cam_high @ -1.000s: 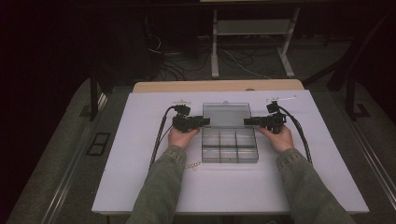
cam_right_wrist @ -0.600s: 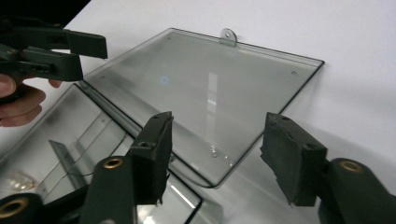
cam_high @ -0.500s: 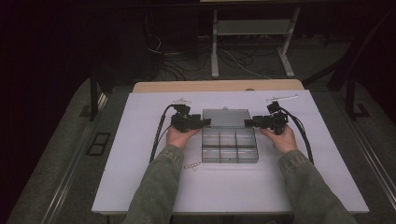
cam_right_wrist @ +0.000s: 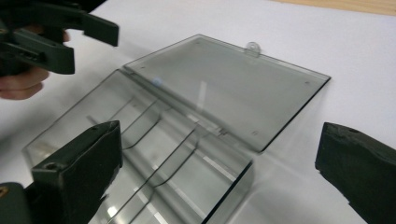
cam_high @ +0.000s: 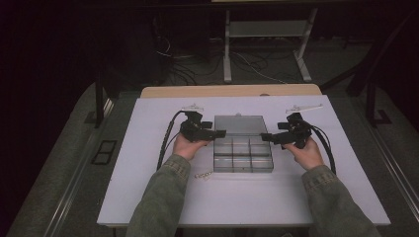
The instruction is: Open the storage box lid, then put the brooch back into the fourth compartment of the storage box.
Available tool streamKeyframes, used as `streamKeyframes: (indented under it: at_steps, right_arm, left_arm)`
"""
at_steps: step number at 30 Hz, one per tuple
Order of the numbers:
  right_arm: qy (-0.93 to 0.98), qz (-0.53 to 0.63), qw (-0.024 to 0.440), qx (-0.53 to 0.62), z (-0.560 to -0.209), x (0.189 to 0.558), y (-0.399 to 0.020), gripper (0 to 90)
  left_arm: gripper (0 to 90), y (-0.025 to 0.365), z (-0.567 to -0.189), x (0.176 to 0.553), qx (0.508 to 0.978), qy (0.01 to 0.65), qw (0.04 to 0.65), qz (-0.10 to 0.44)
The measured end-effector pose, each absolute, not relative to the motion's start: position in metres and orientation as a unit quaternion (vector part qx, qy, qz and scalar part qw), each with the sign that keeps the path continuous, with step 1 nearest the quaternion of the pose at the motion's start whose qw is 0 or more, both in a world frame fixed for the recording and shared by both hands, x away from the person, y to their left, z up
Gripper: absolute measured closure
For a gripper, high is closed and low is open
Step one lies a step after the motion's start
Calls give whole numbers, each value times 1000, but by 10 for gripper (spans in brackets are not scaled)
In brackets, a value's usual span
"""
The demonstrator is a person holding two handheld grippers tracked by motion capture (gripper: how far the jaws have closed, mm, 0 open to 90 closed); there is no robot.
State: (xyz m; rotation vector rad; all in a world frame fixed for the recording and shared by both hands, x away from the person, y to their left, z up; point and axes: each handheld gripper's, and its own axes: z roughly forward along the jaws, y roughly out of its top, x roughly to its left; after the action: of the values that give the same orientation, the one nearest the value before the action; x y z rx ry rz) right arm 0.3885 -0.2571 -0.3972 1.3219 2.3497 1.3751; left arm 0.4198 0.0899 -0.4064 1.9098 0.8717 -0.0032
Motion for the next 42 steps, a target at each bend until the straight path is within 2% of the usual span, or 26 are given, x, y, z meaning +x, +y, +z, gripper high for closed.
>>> streamKeyframes:
  at_steps: [8, 14, 24, 42]
  right_arm:
    - [770, 473, 63, 424, -394, 358, -262, 6]
    - [763, 488, 54, 421, -395, 338, -267, 6]
    - [765, 479, 64, 426, -400, 316, -283, 6]
    - [765, 479, 73, 423, -402, 284, -298, 6]
  left_arm:
    - [0, 98, -404, 410, 794, 357, 493, -13]
    - [0, 109, -405, 393, 798, 352, 489, -11]
    - [0, 126, -400, 367, 807, 343, 480, -5]
    - [0, 136, -392, 345, 821, 332, 465, 2]
